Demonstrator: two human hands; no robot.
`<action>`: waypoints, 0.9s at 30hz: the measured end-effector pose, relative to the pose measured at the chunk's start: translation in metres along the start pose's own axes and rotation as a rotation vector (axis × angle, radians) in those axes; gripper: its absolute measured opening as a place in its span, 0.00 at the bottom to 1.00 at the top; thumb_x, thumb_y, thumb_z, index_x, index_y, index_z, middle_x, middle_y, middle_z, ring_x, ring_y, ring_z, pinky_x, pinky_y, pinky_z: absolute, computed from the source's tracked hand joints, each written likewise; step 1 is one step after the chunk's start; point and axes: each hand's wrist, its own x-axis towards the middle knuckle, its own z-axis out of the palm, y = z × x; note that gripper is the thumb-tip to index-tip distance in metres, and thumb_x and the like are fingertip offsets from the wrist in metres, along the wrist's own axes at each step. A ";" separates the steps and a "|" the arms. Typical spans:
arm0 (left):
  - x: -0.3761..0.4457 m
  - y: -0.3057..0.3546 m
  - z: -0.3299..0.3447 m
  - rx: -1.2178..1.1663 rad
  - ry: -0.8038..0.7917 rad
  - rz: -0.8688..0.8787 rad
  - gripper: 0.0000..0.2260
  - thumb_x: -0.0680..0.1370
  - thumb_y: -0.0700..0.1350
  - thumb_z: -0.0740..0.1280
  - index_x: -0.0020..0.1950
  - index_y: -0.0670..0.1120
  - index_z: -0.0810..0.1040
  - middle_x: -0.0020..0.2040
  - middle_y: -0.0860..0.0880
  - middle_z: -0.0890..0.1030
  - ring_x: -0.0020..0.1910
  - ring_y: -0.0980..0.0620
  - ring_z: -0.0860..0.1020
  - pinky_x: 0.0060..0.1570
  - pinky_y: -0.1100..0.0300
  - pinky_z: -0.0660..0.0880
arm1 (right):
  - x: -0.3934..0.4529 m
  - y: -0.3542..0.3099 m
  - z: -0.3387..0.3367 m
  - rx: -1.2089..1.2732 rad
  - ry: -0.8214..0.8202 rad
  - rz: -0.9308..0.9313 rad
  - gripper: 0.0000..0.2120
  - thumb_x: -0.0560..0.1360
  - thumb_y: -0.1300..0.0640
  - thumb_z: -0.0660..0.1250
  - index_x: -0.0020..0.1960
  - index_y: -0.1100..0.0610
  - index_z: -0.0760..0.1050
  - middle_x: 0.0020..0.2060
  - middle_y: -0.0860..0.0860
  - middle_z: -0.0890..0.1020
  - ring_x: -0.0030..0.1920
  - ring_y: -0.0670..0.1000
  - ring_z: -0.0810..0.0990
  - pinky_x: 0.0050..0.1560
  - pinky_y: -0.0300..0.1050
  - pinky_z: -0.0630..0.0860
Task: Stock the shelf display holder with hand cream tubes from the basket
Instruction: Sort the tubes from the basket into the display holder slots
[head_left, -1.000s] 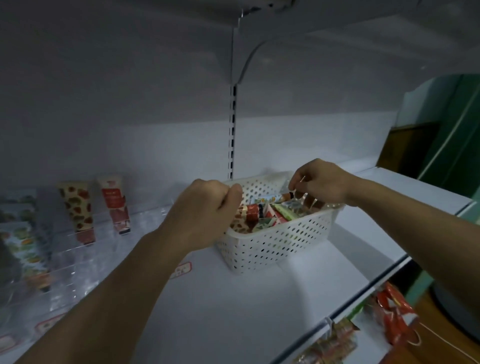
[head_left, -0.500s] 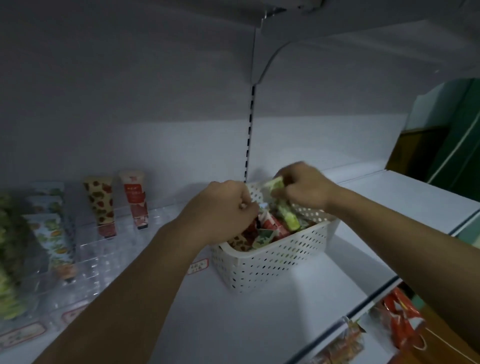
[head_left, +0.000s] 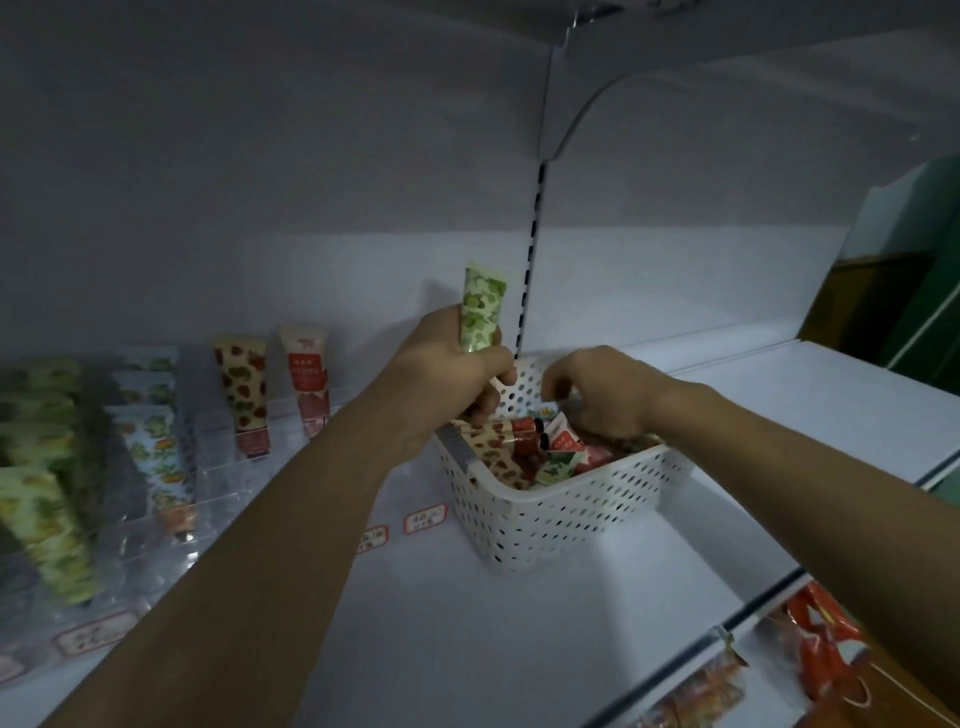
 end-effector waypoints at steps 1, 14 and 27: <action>0.000 -0.001 0.000 0.006 0.015 -0.002 0.06 0.78 0.35 0.67 0.44 0.42 0.72 0.39 0.40 0.81 0.24 0.52 0.72 0.27 0.58 0.71 | -0.002 -0.003 0.000 -0.033 -0.008 -0.014 0.15 0.77 0.62 0.66 0.61 0.49 0.80 0.59 0.49 0.81 0.59 0.52 0.78 0.54 0.43 0.74; 0.000 -0.003 0.013 0.213 0.030 0.166 0.08 0.80 0.44 0.69 0.44 0.56 0.80 0.41 0.55 0.84 0.41 0.58 0.82 0.46 0.59 0.79 | -0.018 -0.028 -0.039 1.075 0.369 -0.079 0.09 0.82 0.58 0.63 0.47 0.61 0.78 0.37 0.54 0.82 0.36 0.53 0.78 0.34 0.45 0.72; 0.002 -0.006 0.019 0.250 0.112 0.126 0.10 0.74 0.56 0.72 0.42 0.56 0.73 0.39 0.55 0.80 0.42 0.51 0.82 0.45 0.47 0.81 | -0.013 0.008 -0.009 0.266 0.278 0.234 0.07 0.79 0.54 0.67 0.50 0.57 0.80 0.43 0.52 0.83 0.39 0.50 0.81 0.35 0.39 0.72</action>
